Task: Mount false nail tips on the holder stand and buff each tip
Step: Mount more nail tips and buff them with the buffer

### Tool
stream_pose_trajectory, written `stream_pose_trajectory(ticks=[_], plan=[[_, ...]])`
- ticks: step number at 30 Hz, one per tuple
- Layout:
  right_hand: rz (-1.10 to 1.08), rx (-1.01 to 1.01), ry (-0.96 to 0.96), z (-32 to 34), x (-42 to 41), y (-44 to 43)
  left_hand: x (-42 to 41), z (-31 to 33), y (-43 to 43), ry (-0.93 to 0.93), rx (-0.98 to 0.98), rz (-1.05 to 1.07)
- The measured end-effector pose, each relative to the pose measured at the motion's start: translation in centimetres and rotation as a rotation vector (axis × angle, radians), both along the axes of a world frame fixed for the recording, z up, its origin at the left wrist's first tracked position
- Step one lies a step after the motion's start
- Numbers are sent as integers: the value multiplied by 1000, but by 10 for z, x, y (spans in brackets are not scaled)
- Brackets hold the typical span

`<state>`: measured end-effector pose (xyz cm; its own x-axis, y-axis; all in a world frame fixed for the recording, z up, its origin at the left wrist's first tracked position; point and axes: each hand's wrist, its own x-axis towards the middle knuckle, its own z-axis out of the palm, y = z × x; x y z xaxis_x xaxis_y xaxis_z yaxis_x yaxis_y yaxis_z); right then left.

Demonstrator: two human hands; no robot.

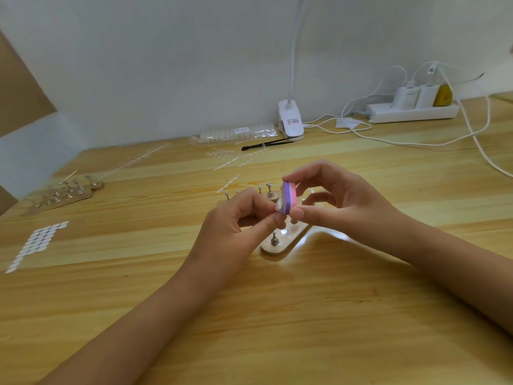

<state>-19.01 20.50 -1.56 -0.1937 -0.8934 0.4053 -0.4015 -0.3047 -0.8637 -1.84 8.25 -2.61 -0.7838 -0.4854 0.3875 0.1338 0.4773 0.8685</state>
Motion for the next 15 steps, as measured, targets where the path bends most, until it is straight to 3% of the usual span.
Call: stream_pose_trajectory(ticks=[5, 11, 15], plan=[[55, 50, 12, 1, -1, 1, 1, 0, -1, 9, 22, 39], [-98, 13, -59, 3, -2, -1, 0, 1, 2, 8, -9, -21], [-26, 8, -84, 7, -2, 3, 0, 1, 1, 35, 44, -11]])
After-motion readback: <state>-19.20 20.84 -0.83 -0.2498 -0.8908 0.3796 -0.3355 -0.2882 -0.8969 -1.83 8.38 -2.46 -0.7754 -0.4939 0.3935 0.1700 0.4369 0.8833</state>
